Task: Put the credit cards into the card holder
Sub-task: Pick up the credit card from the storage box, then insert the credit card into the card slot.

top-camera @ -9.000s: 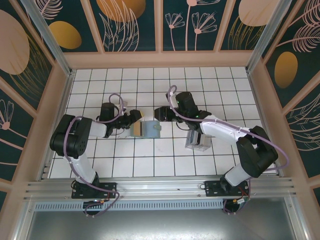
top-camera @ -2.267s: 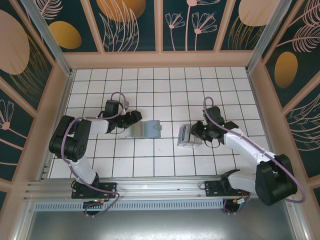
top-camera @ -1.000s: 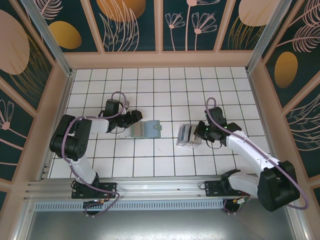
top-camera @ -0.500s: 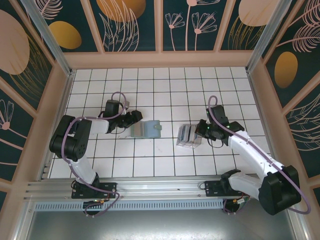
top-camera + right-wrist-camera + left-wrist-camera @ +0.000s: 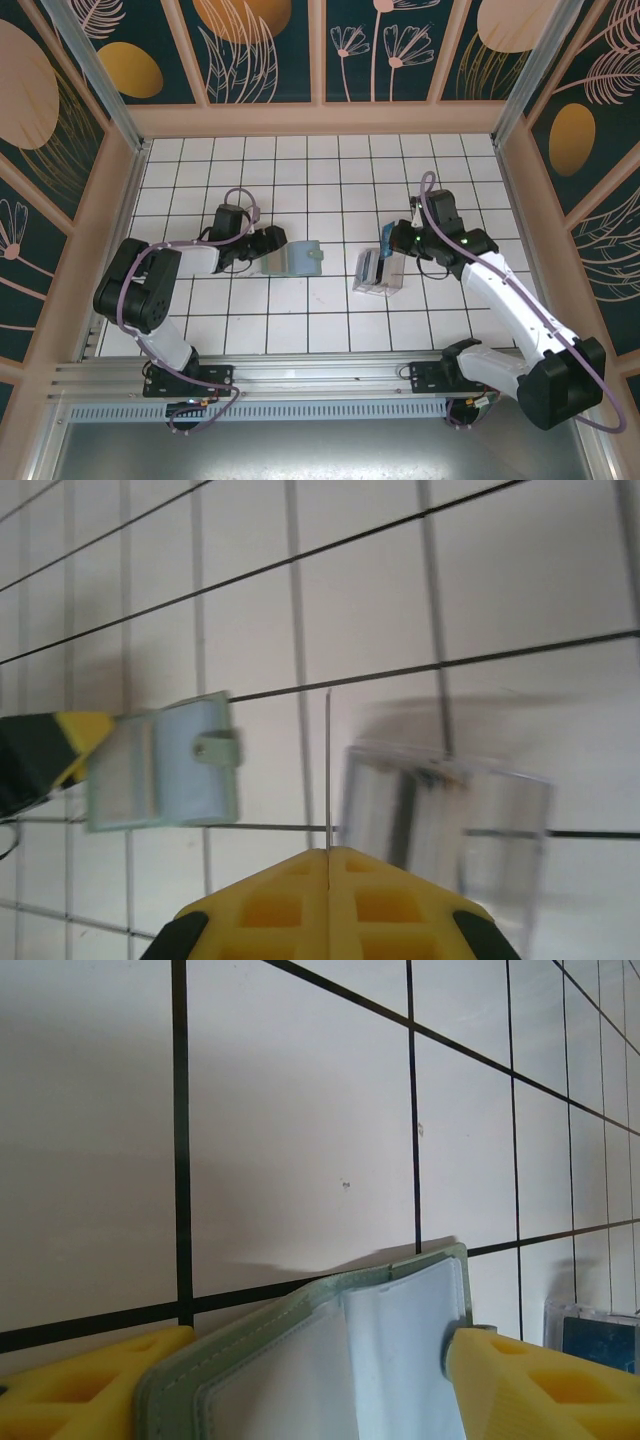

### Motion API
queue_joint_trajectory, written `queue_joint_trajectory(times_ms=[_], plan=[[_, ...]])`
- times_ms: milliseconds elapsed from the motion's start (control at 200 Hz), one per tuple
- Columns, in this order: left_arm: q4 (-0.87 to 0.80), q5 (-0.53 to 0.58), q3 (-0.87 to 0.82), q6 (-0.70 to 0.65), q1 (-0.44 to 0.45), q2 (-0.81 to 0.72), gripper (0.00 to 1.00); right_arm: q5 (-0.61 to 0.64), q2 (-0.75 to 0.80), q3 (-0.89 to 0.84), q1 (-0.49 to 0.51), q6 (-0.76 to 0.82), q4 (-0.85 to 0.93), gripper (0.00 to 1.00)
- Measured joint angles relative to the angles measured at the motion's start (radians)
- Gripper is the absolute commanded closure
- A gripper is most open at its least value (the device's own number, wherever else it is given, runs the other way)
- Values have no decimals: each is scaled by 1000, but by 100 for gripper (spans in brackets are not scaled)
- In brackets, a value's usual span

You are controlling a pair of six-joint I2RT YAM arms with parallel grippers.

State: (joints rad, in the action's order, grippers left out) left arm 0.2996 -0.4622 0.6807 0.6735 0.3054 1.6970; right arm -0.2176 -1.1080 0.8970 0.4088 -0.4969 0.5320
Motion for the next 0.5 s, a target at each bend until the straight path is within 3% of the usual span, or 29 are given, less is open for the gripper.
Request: queue_joint_trajectory(times_ms=[165, 275, 500], plan=[[-26, 13, -27, 0, 0, -40, 29, -168, -150, -14, 80, 15, -196, 100], [-72, 39, -37, 10, 2, -80, 17, -243, -298, -9, 166, 28, -303, 100], [-156, 114, -101, 32, 0, -187, 20, -370, -519, -2, 208, -3, -505, 100]])
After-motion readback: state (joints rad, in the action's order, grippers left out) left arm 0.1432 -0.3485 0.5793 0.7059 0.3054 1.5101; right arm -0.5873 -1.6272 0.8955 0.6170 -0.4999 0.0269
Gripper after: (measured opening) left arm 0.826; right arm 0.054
